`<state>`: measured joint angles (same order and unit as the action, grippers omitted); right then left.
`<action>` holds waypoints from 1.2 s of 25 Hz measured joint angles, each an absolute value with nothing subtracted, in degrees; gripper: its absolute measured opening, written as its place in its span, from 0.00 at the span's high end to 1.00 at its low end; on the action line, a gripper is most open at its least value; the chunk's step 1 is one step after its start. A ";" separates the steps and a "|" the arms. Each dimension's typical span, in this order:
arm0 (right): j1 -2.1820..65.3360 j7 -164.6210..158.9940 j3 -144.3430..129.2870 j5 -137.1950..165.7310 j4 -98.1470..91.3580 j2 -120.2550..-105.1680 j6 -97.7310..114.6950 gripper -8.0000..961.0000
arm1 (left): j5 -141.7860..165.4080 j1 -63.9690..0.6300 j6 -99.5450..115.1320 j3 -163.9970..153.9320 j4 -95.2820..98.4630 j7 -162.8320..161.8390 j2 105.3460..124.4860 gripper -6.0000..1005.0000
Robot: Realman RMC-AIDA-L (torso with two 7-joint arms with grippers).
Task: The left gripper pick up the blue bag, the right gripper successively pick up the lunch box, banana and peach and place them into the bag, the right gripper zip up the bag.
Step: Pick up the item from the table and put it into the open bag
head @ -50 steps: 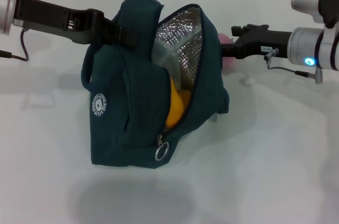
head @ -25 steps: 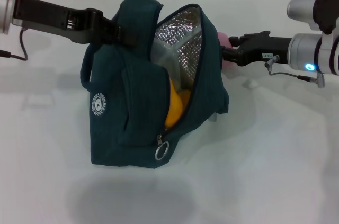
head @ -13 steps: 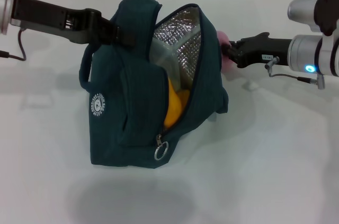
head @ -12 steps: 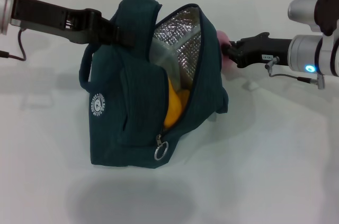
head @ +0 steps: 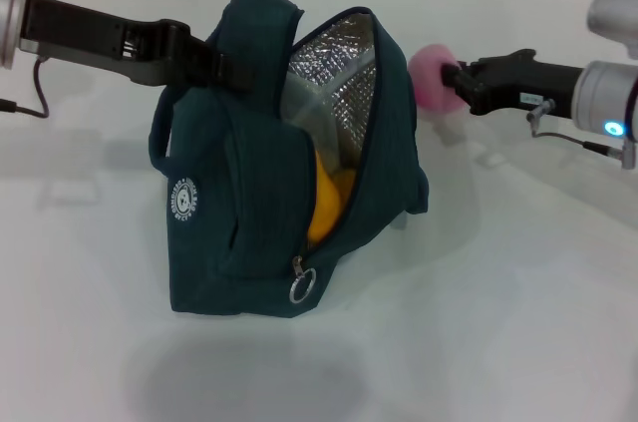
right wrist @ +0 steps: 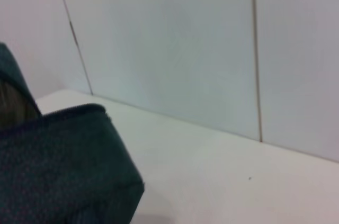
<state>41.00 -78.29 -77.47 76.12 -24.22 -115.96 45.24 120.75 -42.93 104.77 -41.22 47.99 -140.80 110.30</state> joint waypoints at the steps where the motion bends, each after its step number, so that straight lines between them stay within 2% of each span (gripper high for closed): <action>1: 39.88 -78.38 -77.40 75.45 -25.32 -115.83 45.67 0.96 | 120.76 -42.90 104.77 -41.22 47.99 -140.80 110.30 0.96; 8: 35.00 -77.86 -71.23 73.25 -29.70 -115.48 52.41 0.96 | 120.75 -42.40 104.94 -41.22 47.99 -140.46 110.36 0.96; 17: 30.68 -77.81 -56.72 68.45 -32.54 -115.34 76.30 0.96 | 120.55 -41.61 104.95 -41.22 47.99 -140.10 110.37 0.96; 23: 32.93 -79.05 -59.44 66.29 -30.89 -115.93 86.47 0.94 | 120.50 -41.56 104.83 -40.98 47.99 -140.10 110.27 0.96; 30: 38.78 -78.93 -71.68 61.35 -25.80 -116.14 83.17 0.92 | 120.38 -41.56 104.75 -40.86 47.99 -140.10 110.25 0.96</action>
<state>38.78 -78.93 -71.68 61.35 -25.80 -116.14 83.17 120.38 -41.56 104.75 -40.86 47.99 -140.10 110.25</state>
